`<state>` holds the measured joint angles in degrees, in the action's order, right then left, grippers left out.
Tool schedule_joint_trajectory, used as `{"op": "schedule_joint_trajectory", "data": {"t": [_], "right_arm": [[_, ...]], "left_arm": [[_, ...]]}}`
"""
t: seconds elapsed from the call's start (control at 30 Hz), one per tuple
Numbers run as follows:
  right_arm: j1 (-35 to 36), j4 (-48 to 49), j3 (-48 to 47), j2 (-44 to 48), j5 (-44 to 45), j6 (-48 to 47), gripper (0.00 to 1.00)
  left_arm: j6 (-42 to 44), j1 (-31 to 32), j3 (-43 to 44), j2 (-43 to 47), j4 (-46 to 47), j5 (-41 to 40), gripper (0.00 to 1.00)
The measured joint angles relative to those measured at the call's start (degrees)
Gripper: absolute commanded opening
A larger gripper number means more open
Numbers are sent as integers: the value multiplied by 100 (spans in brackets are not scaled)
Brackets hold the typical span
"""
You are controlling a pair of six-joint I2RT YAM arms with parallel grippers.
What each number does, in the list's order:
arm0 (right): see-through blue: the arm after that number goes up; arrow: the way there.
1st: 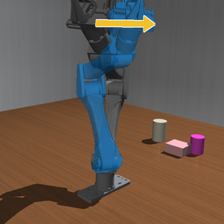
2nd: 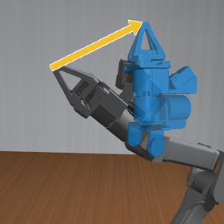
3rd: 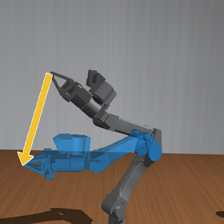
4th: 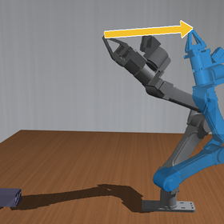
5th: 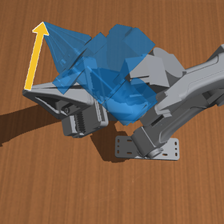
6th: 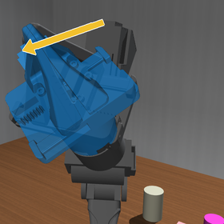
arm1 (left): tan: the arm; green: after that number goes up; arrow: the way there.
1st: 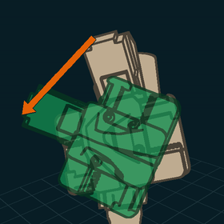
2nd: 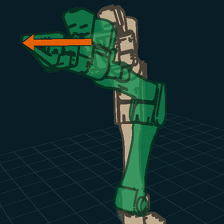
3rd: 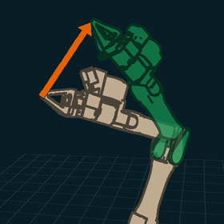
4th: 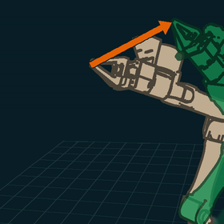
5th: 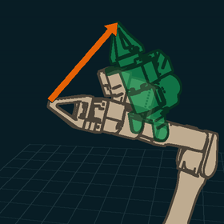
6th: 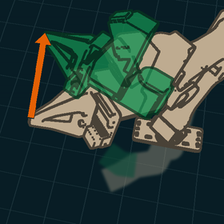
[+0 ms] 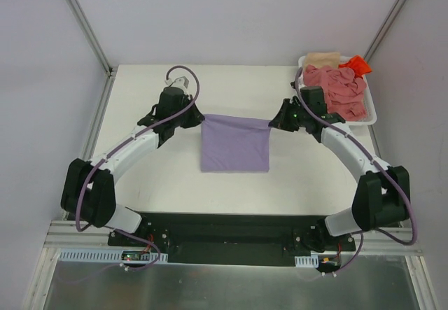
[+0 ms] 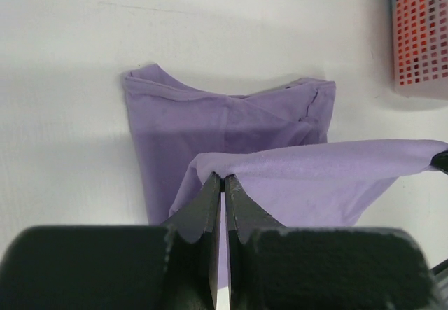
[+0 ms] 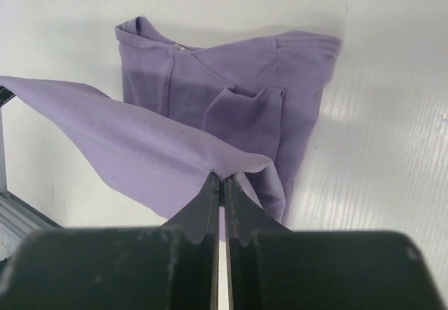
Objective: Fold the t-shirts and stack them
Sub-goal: Fold the long partially folded tshirt into a neat square
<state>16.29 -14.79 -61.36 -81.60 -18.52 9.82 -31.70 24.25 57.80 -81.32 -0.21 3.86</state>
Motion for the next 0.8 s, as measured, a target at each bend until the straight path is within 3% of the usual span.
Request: {"op": "schedule_joint_trajectory", "data": {"t": [0.5, 0.6, 0.67, 0.77, 0.8], "right_arm": [[-35, 501, -761, -1912, 376, -46, 1], [-35, 555, -811, -2096, 555, -39, 13], [-35, 570, -824, -2151, 669, -42, 34], [-55, 560, -938, -2212, 852, -87, 51], [-66, 553, -994, -2221, 879, -133, 52]], "left_arm": [[136, -516, 1067, -2004, 31, 811, 0], [138, -562, 1307, -2308, 26, 920, 1], [138, -581, 1449, -2479, 20, 964, 15], [170, -643, 1550, -2612, -63, 984, 39], [188, -675, 1574, -2629, -90, 999, 56]]}}
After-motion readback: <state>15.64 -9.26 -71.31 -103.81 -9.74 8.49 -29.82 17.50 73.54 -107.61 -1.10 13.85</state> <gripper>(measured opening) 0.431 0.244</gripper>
